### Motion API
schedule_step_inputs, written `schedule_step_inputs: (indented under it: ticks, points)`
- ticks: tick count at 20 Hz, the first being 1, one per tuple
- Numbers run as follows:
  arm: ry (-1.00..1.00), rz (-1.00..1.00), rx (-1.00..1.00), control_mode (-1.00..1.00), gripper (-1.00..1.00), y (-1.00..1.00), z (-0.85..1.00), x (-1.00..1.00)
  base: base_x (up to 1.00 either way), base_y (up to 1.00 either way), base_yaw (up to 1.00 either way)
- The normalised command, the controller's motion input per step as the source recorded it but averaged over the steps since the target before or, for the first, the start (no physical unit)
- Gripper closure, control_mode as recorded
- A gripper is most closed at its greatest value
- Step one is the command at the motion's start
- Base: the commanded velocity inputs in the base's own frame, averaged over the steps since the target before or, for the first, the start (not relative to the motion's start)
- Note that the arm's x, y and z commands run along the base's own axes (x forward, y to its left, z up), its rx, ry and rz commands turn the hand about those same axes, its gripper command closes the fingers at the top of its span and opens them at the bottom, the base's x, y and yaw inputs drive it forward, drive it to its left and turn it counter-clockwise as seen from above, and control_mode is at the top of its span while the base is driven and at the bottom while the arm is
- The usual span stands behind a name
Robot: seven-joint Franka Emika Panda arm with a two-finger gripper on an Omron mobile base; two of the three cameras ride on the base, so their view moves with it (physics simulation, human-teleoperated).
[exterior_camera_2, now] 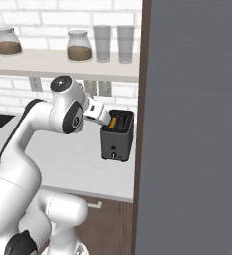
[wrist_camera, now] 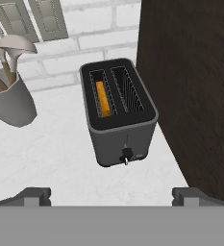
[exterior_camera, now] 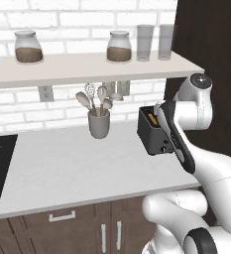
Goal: Start the toaster. Once the lever pops up, take the bread to the plate on the dining counter.
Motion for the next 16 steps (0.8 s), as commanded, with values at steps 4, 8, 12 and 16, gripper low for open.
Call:
schedule_step_inputs:
  ticks: [4, 8, 12, 16]
  points:
    - [0.0, 0.0, 0.0, -1.0, -1.0, 0.0, 0.0, 0.0, 0.0, 0.0, 0.0]
    - [0.0, 0.0, 0.0, -1.0, -1.0, 0.0, 0.0, 0.0, 0.0, 0.0, 0.0]
    - [0.0, 0.0, 0.0, -1.0, -1.0, 0.0, 0.0, 0.0, 0.0, 0.0, 0.0]
    - [0.0, 0.0, 0.0, -1.0, -1.0, 0.0, 0.0, 0.0, 0.0, 0.0, 0.0]
